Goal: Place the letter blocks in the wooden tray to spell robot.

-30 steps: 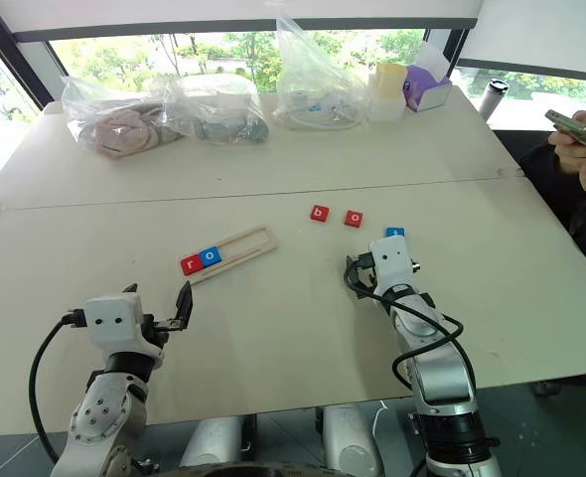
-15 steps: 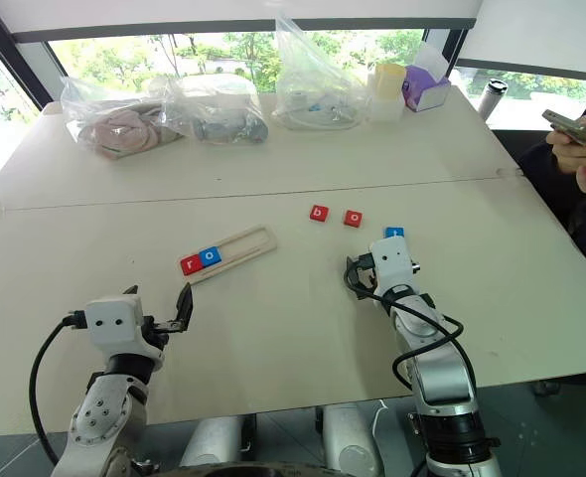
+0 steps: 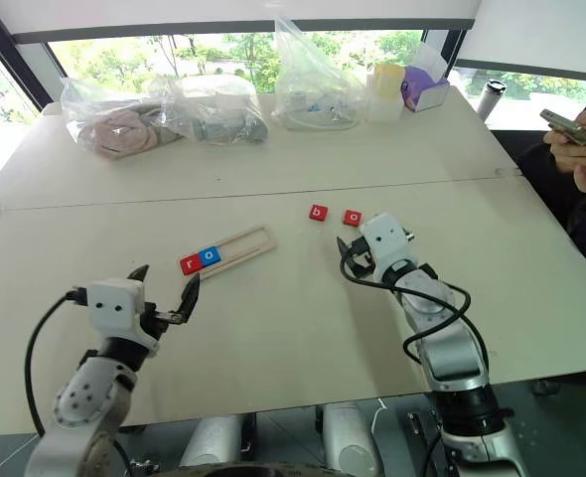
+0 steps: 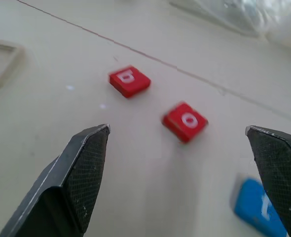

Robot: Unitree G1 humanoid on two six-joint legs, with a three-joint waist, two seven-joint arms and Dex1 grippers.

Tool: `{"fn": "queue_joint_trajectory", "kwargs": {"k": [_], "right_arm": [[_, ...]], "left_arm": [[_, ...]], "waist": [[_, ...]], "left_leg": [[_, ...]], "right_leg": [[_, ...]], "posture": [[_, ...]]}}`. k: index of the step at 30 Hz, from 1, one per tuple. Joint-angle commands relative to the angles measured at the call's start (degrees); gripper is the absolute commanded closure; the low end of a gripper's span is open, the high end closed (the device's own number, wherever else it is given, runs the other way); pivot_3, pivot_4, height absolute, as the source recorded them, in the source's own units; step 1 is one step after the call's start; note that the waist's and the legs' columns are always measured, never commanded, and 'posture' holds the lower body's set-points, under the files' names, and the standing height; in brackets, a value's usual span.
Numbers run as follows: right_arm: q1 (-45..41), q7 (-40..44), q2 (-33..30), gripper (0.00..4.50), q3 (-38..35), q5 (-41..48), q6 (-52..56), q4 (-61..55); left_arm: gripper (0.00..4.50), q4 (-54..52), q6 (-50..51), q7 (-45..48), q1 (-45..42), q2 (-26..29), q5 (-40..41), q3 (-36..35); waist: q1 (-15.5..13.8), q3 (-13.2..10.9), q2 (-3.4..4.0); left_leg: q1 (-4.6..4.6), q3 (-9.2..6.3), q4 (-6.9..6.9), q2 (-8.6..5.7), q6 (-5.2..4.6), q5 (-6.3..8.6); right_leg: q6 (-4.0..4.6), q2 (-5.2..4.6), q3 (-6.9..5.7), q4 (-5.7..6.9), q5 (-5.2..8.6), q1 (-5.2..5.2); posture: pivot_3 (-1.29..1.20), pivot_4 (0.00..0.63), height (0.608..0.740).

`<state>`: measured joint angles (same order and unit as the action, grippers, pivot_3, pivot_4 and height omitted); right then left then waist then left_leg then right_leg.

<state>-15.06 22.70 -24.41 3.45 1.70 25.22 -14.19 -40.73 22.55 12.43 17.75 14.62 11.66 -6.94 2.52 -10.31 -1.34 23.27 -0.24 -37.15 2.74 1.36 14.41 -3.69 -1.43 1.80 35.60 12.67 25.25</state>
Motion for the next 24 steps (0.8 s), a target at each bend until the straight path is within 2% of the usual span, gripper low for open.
{"fn": "queue_joint_trajectory", "kwargs": {"k": [1,7,13,17,24], "right_arm": [[-3.48,6.45,-2.16,0.03,-0.79,4.10,1.07,0.36],[-8.01,15.28,-6.56,0.03,-1.08,8.80,2.98,-0.86],[-10.50,16.41,-7.08,0.03,-0.74,9.34,2.41,-1.72],[-10.76,15.43,-6.47,0.03,-0.55,8.96,2.42,-2.27],[-9.18,12.28,-5.49,0.03,-0.74,8.36,3.42,-5.44]], "left_arm": [[0.00,0.01,2.70,8.32,-2.64,6.43,6.59,-4.29],[0.00,13.81,2.36,23.65,-11.98,20.11,12.62,-8.21],[0.00,34.20,-5.40,42.92,-25.15,31.26,10.97,-3.36],[0.00,47.59,-9.89,53.39,-35.32,33.76,9.14,1.50],[0.00,64.44,-16.28,66.04,-46.92,32.41,4.82,8.94]], "waist": [[-0.10,0.00,-0.01],[-0.21,-0.03,0.03],[-0.07,-0.05,0.05],[-0.24,-0.05,0.05],[-0.27,-0.06,0.06]], "left_leg": [[-0.01,-0.02,0.00,0.00,0.00,0.00],[-0.13,-0.10,-0.01,-0.01,-0.01,-0.01],[-0.18,-0.05,0.00,0.00,-0.01,-0.01],[-0.14,-0.01,0.02,0.00,-0.01,-0.01],[-0.02,0.00,0.01,0.00,-0.02,-0.02]], "right_leg": [[0.00,0.02,-0.01,0.06,0.00,0.00],[-0.02,0.08,-0.02,0.49,0.04,0.09],[-0.01,0.07,-0.01,0.50,0.03,0.08],[0.14,0.05,-0.02,0.49,-0.06,0.10],[0.09,0.05,-0.02,0.51,-0.06,0.17]], "posture": [[0.00,0.150,0.740],[0.00,0.150,0.740],[0.00,0.150,0.740],[0.00,0.150,0.740],[0.00,0.150,0.740]]}}
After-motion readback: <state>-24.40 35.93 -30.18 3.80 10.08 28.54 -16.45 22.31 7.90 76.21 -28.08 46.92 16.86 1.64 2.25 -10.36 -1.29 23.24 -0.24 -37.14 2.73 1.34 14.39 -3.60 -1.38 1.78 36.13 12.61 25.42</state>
